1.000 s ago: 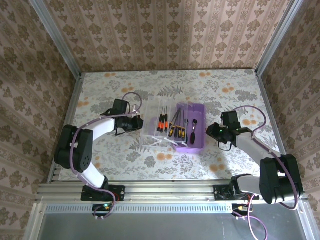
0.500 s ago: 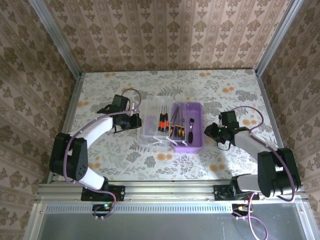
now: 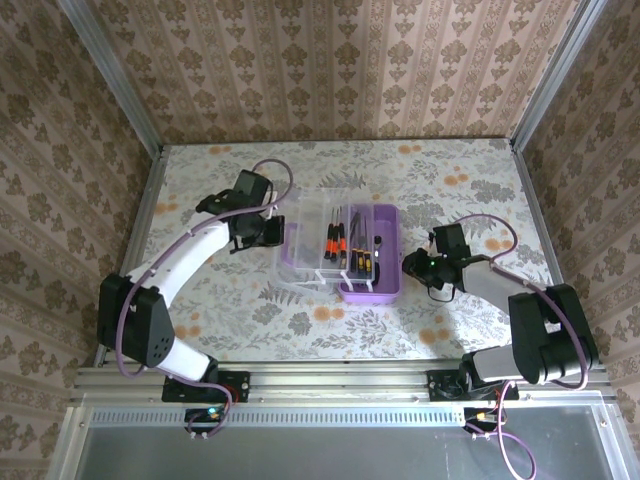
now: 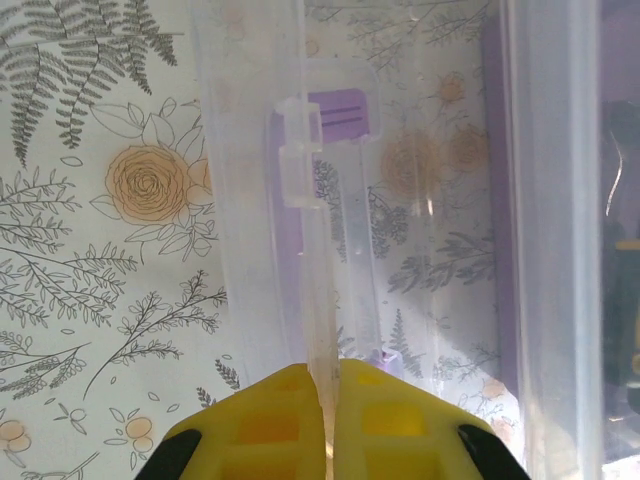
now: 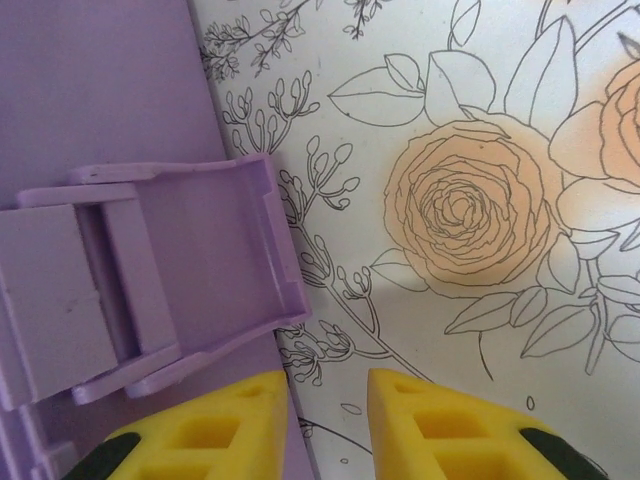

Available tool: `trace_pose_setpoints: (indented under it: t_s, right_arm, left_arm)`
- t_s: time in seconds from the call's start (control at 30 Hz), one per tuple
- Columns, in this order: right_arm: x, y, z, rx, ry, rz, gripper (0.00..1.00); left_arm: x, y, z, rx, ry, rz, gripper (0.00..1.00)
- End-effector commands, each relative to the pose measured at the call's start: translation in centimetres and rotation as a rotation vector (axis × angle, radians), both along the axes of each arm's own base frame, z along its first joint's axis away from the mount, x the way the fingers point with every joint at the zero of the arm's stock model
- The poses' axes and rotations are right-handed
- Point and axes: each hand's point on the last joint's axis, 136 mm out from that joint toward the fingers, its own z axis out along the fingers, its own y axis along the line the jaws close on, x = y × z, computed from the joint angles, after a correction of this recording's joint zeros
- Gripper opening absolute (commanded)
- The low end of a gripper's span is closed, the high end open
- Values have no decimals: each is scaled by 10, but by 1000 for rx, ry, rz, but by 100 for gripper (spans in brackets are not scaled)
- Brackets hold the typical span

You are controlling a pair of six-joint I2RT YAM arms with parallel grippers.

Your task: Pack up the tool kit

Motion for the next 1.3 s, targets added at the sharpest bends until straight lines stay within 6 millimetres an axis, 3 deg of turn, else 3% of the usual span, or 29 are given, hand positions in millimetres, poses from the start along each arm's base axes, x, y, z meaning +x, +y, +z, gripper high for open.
trace_pose_setpoints:
  t_s: [0.0,0.57,0.87,1.27]
  right_arm:
    - [2,20,1,68,-7,52,29]
    - [4,28,-8,83,6,90,29]
    - [7,31,-11,87,20,111,29]
    - [7,32,-13,91,22,126,30]
  left_arm:
    - [-14,-29,40,-87,-37,-86,0]
    - [-32,-94,93,-186,-88,-221,5]
    - [-37,-130,107,-227,-91,-289,7]
    - [-36,-159,103,-264,-65,-333,7]
